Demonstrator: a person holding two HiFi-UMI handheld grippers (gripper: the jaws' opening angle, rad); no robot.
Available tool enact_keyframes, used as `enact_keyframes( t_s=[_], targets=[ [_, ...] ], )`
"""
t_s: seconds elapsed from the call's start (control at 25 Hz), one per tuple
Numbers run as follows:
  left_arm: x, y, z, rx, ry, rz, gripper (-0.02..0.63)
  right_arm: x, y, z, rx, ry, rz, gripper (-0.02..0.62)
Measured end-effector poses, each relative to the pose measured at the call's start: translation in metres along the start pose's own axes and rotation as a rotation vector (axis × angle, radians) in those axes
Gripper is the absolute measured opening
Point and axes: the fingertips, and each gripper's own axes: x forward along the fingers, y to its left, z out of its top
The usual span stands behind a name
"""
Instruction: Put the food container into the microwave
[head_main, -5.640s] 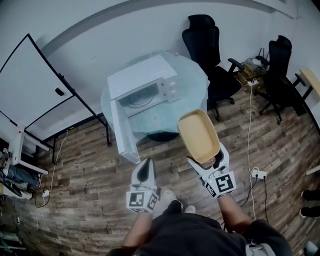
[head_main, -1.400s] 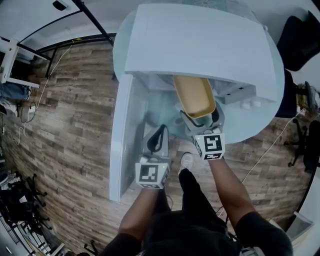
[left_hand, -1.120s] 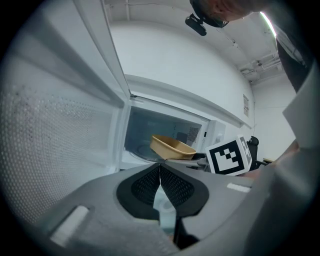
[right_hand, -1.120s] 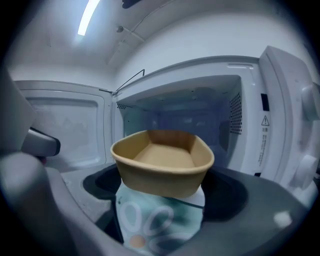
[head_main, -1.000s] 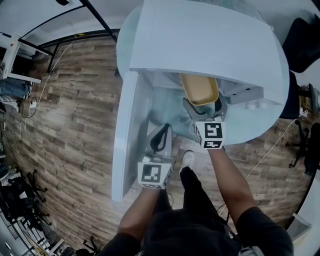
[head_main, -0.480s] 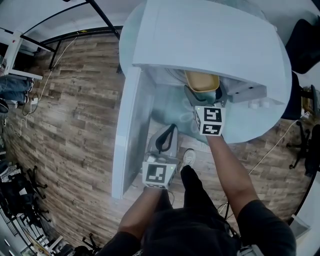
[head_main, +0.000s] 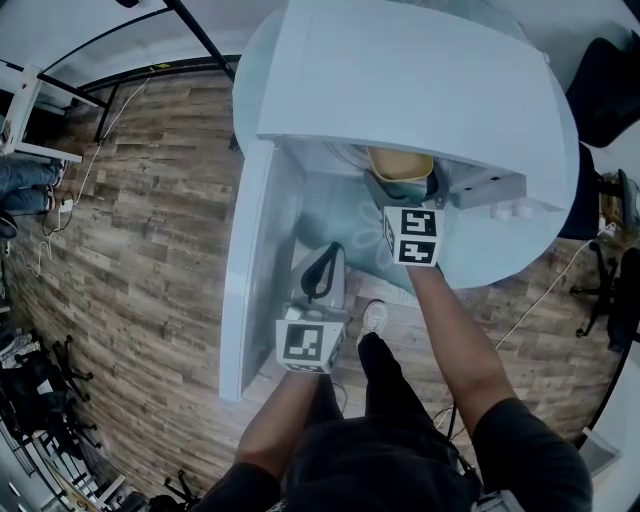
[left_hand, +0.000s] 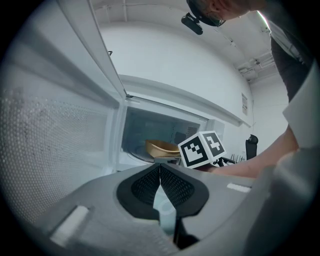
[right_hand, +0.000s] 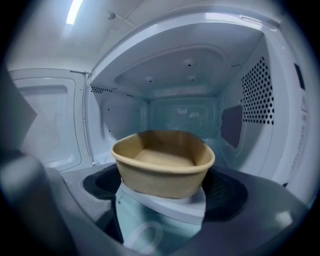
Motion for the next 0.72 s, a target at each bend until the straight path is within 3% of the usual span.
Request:
enact_keyframes(
  t_s=[0.56,0.72],
  targets=[
    [-0.011,-0.005,0.012,0.011,-0.022,-0.007,0.006,-0.011,0.003,-0.003,0.022,-0.015,-0.022,0.511],
    [-0.017,-0.006,0.012,0.016,-0.019,-0.004,0.006,-0.009,0.001,-0.008,0.003,0.031,-0.033,0.512]
  ],
)
